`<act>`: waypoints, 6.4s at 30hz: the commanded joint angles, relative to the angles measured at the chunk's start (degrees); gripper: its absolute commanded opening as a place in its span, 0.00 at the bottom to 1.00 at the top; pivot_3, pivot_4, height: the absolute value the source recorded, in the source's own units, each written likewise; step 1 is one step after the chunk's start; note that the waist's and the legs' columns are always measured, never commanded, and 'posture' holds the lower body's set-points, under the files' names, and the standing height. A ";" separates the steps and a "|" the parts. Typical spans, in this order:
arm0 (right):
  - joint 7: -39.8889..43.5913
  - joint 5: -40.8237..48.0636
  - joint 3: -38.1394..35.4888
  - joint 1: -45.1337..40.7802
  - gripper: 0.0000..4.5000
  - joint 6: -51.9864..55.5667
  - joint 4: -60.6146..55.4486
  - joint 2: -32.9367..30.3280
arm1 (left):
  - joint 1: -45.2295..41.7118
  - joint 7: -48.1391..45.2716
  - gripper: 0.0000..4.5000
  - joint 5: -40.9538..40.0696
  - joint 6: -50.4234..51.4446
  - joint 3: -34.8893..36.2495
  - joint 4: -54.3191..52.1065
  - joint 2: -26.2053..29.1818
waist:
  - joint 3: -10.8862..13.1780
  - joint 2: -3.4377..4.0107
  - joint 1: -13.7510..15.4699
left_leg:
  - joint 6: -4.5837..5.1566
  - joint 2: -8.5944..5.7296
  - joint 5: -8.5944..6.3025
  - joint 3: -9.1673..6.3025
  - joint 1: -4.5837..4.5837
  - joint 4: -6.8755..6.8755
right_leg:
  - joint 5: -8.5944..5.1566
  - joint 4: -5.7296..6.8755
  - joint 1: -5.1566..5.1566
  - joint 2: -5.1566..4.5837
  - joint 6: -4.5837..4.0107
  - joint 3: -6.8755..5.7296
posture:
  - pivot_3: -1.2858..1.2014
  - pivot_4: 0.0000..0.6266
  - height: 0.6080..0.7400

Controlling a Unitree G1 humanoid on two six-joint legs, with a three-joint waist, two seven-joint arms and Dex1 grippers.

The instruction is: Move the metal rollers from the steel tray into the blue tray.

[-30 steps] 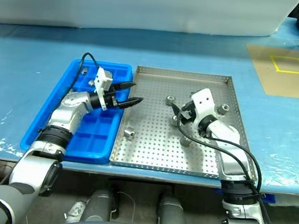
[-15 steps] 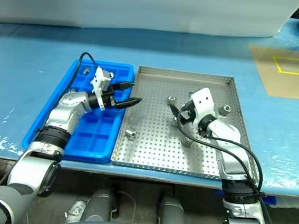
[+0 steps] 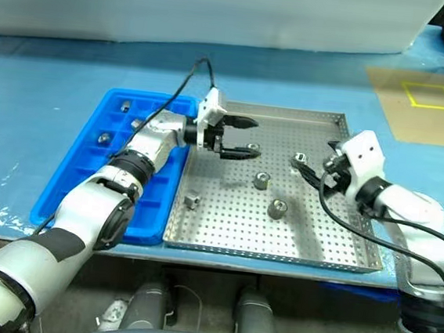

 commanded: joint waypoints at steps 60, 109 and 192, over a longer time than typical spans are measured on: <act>-16.05 -4.70 -1.66 10.25 1.00 1.61 -12.17 6.84 | 0.73 22.40 0.80 19.99 3.31 -1.88 11.17 -6.37 | -0.08 0.14 -4.87 | 0.46 0.01 -0.25 0.01 -0.07 0.20 | 0.15 -0.70 0.36 -0.17 0.26 0.01 | 0.26 0.24 1.00; -3.08 -8.55 21.11 -23.86 1.00 -16.94 22.59 17.28 | 19.02 -1.50 0.46 -2.19 6.31 13.29 -29.17 33.03 | -0.04 0.26 -0.22 | 0.19 0.10 -0.13 0.01 -0.14 -0.08 | 0.09 -0.09 -0.15 -0.23 0.10 -0.02 | 0.50 0.24 1.00; -1.93 -9.48 26.00 -23.24 1.00 -15.76 20.49 23.34 | 20.21 12.07 0.39 1.96 1.49 8.63 -8.30 28.62 | -0.07 0.18 3.49 | -1.15 0.16 0.47 -0.09 0.19 -0.17 | -0.02 0.88 -0.28 -0.12 -0.16 -0.12 | 0.47 0.24 1.00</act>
